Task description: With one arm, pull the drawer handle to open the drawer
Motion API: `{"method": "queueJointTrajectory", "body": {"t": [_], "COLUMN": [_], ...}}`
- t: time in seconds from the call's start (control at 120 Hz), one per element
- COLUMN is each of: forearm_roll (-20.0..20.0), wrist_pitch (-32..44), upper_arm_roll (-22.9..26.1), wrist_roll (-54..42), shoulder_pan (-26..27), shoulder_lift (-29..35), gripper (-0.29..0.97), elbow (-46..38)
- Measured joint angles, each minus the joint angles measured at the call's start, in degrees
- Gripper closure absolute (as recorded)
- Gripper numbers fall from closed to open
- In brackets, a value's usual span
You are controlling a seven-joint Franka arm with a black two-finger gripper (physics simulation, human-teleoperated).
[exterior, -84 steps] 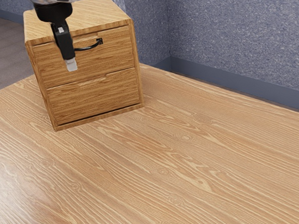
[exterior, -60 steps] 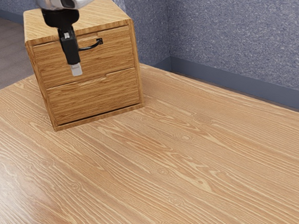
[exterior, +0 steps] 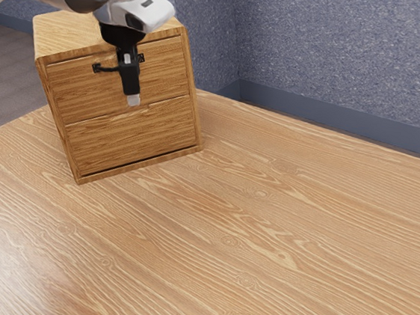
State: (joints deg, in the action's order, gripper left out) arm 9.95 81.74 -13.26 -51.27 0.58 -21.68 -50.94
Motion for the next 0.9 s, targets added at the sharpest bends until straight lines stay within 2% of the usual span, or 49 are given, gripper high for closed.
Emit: {"method": "queueJointTrajectory", "body": {"t": [0.2, 0.417, 0.6, 0.9], "forearm_roll": [2.4, 2.5, 0.0, -3.5], "wrist_pitch": [1.5, 3.9, 6.8, 12.5], "upper_arm_roll": [-1.5, -1.5, -1.4, -1.2], "wrist_roll": [-1.7, -3.0, -3.7, -6.0], "shoulder_pan": [-2.2, -5.0, -6.9, -10.0], "shoulder_lift": [-3.6, -7.9, -8.8, -12.1], "gripper": [0.02, 0.35, 0.48, 0.53], "elbow": [4.1, 9.4, 10.4, 12.5]}}
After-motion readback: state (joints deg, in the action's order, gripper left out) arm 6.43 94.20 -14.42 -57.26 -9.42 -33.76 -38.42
